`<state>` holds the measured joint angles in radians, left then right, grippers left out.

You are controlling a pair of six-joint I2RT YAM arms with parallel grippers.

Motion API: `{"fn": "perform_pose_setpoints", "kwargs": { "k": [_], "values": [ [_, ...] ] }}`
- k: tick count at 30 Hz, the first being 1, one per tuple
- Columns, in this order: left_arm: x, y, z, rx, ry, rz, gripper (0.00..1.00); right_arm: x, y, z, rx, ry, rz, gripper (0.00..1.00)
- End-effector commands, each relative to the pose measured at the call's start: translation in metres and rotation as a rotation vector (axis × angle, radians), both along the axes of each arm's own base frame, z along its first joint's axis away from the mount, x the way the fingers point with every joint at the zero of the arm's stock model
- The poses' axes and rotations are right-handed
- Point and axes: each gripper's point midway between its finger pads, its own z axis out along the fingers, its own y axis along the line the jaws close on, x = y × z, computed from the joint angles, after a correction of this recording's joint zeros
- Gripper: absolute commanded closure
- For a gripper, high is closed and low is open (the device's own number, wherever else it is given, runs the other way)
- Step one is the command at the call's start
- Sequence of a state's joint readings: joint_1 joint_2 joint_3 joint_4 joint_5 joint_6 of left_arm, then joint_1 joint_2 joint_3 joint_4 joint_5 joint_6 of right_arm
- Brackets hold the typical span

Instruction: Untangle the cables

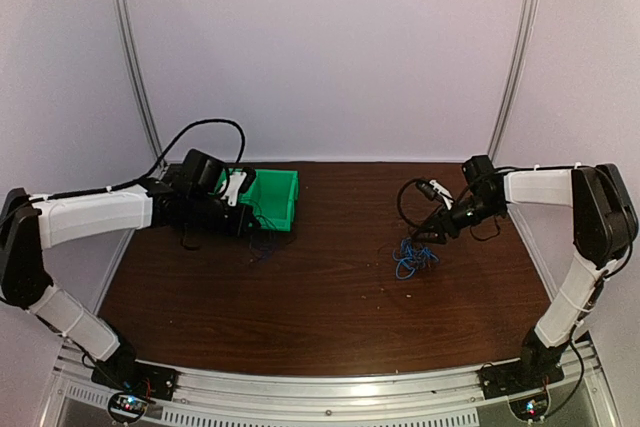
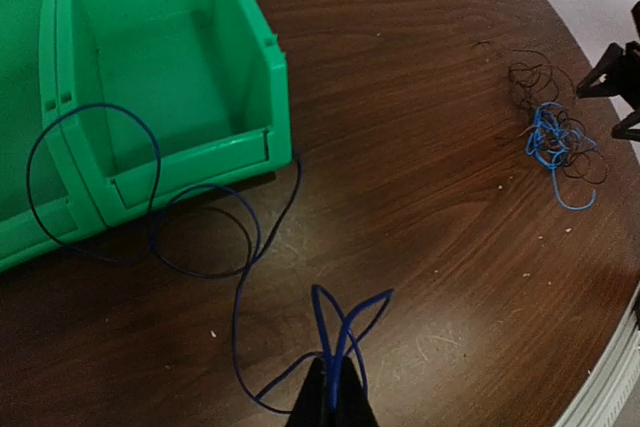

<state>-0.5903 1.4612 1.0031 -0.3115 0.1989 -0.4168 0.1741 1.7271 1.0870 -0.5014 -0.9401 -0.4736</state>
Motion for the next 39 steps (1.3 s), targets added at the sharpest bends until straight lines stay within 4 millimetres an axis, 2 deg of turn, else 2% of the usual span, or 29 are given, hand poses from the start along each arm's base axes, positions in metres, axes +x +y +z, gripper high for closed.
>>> {"fn": "perform_pose_setpoints", "kwargs": {
  "k": [1, 4, 10, 12, 14, 16, 18, 24, 27, 30, 39],
  "values": [
    [0.029, 0.013, -0.012, 0.031, -0.052, 0.162, 0.99, 0.002, 0.001, 0.004, -0.008, -0.025, 0.010, 0.29],
    [0.043, 0.025, -0.030, 0.108, -0.070, 0.235, 1.00, 0.002, 0.001, 0.004, -0.009, -0.025, 0.011, 0.29],
    [0.058, 0.026, -0.055, 0.141, -0.072, 0.277, 0.99, 0.002, 0.001, 0.002, -0.010, -0.020, 0.012, 0.29],
    [0.062, 0.027, -0.057, 0.135, -0.081, 0.306, 0.81, 0.002, 0.001, 0.002, -0.010, -0.020, 0.012, 0.29],
    [0.066, 0.026, -0.057, 0.119, -0.096, 0.316, 0.69, 0.002, 0.001, 0.002, -0.011, -0.020, 0.013, 0.29],
    [0.069, 0.025, -0.060, 0.119, -0.099, 0.326, 0.61, 0.002, 0.001, 0.001, -0.011, -0.017, 0.012, 0.29],
    [0.072, 0.025, -0.066, 0.129, -0.087, 0.329, 0.58, 0.001, 0.001, 0.000, -0.011, -0.013, 0.013, 0.29],
    [0.078, 0.026, -0.090, 0.146, -0.052, 0.331, 0.60, 0.001, 0.001, -0.003, -0.011, -0.003, 0.015, 0.29],
    [0.077, 0.027, -0.102, 0.159, -0.029, 0.331, 0.57, 0.001, 0.001, -0.004, -0.012, 0.001, 0.017, 0.29],
    [0.081, 0.026, -0.106, 0.145, -0.042, 0.342, 0.56, 0.000, 0.001, -0.004, -0.013, 0.002, 0.017, 0.29],
    [0.094, 0.030, -0.113, 0.082, -0.065, 0.381, 0.73, 0.001, 0.001, -0.008, -0.015, 0.014, 0.018, 0.29]
  ]
}}
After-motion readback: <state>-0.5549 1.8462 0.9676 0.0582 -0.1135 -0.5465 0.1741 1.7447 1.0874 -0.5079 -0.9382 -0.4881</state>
